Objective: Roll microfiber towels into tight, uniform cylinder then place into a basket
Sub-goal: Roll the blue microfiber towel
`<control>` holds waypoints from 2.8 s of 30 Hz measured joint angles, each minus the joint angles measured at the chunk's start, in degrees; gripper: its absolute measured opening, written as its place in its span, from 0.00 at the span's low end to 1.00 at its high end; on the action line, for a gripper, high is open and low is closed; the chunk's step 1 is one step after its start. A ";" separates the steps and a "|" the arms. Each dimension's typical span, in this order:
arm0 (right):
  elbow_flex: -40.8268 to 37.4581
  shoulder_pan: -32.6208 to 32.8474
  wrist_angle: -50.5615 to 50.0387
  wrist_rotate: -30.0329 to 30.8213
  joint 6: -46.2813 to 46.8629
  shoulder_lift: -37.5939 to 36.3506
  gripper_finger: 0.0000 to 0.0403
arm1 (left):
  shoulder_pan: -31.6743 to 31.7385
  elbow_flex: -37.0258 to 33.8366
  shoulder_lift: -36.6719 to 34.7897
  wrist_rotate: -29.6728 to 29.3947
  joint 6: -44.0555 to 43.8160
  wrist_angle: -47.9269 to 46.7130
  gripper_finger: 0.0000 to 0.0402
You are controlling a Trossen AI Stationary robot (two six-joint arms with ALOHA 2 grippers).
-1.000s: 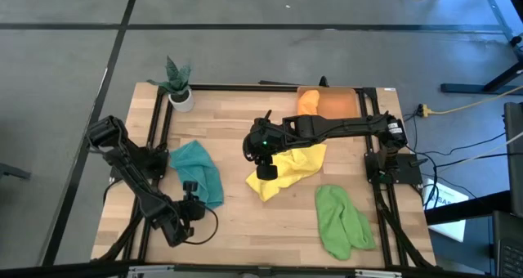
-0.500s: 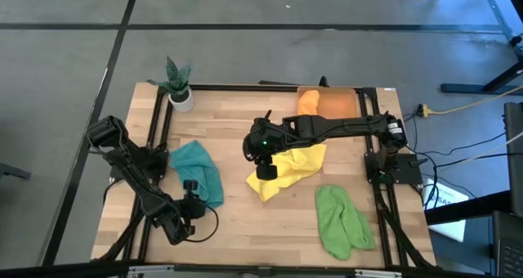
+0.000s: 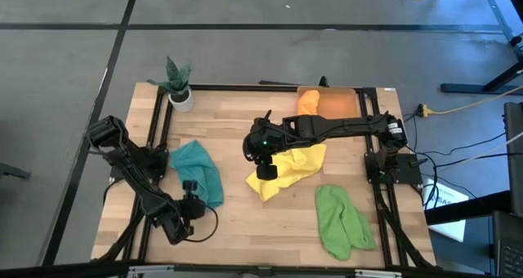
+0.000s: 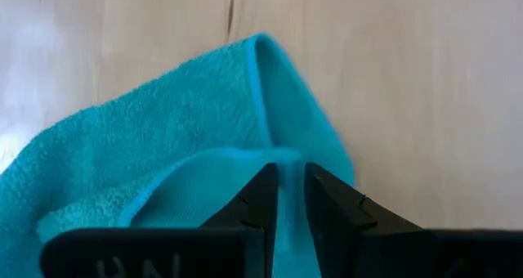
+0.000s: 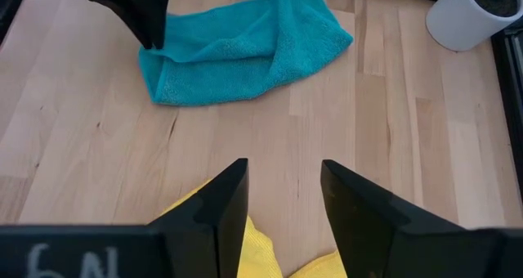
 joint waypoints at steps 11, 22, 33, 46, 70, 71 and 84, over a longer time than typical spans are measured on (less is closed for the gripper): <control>0.00 0.00 0.04 0.00 0.17 0.00 0.39 | 0.58 -1.15 0.02 0.15 -1.51 -0.12 0.13; 0.00 -0.01 0.04 0.01 0.17 0.00 0.39 | 0.16 -0.75 0.02 4.28 -7.77 -0.93 0.01; 0.00 0.00 0.07 0.02 0.05 0.00 0.39 | -5.72 5.24 0.02 -1.40 -31.08 -15.11 0.00; 0.00 -0.01 0.35 0.00 -1.20 0.17 0.39 | -12.24 5.65 0.02 -0.82 -61.61 -16.68 0.00; -3.11 0.38 44.95 -16.63 -11.85 21.90 0.39 | -13.75 5.65 0.00 6.50 -62.65 -16.92 0.00; -3.15 0.42 46.64 -16.61 -11.85 22.85 0.39 | -13.77 5.65 0.00 6.51 -62.65 -17.01 0.00; 9.40 -2.87 47.24 -16.59 -11.87 34.88 0.39 | -13.77 5.65 0.00 7.10 -62.65 -17.32 0.00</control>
